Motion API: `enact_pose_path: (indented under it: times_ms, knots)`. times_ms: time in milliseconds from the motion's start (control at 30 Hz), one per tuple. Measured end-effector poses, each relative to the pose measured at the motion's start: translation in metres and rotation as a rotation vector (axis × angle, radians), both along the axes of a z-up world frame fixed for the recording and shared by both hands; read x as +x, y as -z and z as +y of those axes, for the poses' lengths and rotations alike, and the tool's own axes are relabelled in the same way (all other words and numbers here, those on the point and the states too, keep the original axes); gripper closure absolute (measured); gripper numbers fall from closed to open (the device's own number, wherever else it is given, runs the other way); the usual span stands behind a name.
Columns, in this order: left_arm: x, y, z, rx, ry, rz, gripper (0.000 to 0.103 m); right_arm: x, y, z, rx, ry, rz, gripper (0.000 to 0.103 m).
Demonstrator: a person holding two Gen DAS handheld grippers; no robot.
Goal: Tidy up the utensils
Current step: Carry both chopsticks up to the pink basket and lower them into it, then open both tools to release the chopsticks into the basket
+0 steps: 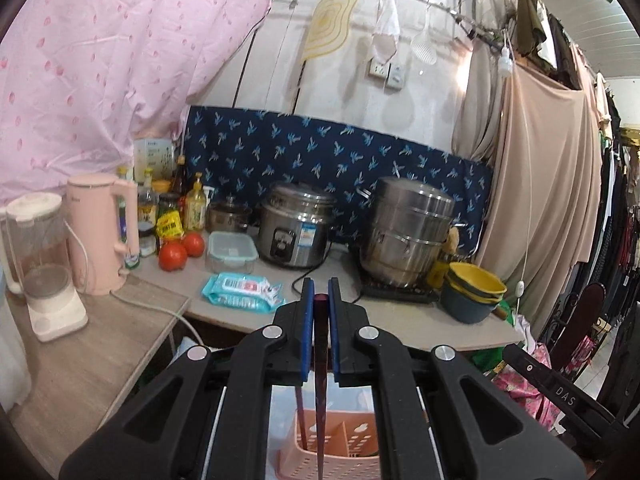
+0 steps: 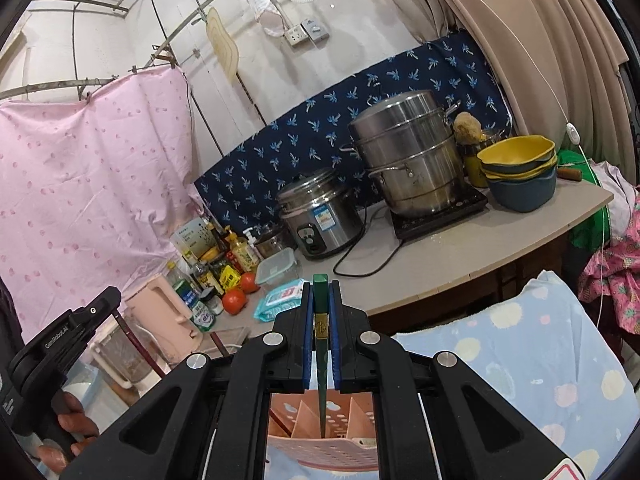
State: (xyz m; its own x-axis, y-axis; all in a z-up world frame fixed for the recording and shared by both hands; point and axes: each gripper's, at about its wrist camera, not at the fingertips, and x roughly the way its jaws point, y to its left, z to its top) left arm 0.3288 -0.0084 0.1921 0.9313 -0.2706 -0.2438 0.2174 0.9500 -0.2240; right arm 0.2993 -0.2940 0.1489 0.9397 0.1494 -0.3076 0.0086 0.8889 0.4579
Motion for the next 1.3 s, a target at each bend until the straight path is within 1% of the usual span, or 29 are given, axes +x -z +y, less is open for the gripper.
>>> enact_pose_path:
  times_ms: [133, 233, 300, 400, 533, 667, 733, 967, 1133, 1200, 1233, 1267, 1300]
  knots:
    - [0.008, 0.013, 0.002, 0.002, -0.006, 0.037, 0.096, 0.005, 0.017, 0.000, -0.017, 0.003, 0.042, 0.096]
    - [0.008, 0.009, 0.005, -0.010, -0.005, 0.040, 0.096, 0.006, 0.023, 0.001, -0.021, -0.004, 0.057, 0.096]
    - [0.002, -0.002, 0.007, -0.018, 0.000, 0.018, 0.096, 0.005, 0.022, 0.002, -0.027, -0.008, 0.054, 0.096]
    - [-0.009, -0.023, 0.007, -0.020, 0.008, -0.039, 0.096, 0.003, 0.020, 0.006, -0.048, -0.010, 0.046, 0.096]
    - [-0.017, -0.050, 0.004, -0.014, 0.011, -0.105, 0.096, 0.004, 0.022, 0.007, -0.047, -0.015, 0.052, 0.096]
    - [-0.013, -0.059, 0.001, -0.006, -0.005, -0.137, 0.096, 0.004, 0.025, 0.005, -0.040, -0.011, 0.060, 0.096]
    - [-0.006, -0.055, -0.002, 0.000, -0.010, -0.128, 0.096, 0.004, 0.027, 0.005, -0.041, -0.013, 0.064, 0.096]
    - [0.021, -0.008, -0.007, 0.021, -0.014, -0.022, 0.096, 0.004, 0.037, 0.006, -0.053, -0.021, 0.088, 0.095]
    - [0.023, 0.016, -0.005, 0.030, -0.011, 0.024, 0.096, 0.003, 0.042, 0.006, -0.062, -0.020, 0.096, 0.094]
    - [0.021, 0.021, -0.004, 0.027, -0.008, 0.041, 0.096, 0.003, 0.044, 0.005, -0.067, -0.011, 0.101, 0.092]
    - [0.020, 0.023, -0.002, 0.024, -0.012, 0.052, 0.092, 0.002, 0.045, 0.005, -0.069, -0.002, 0.103, 0.091]
    - [0.019, 0.026, 0.000, 0.019, -0.009, 0.061, 0.087, 0.000, 0.045, 0.004, -0.067, 0.011, 0.097, 0.088]
    - [0.017, 0.027, 0.003, 0.015, -0.020, 0.071, 0.066, -0.001, 0.045, 0.004, -0.064, 0.018, 0.095, 0.079]
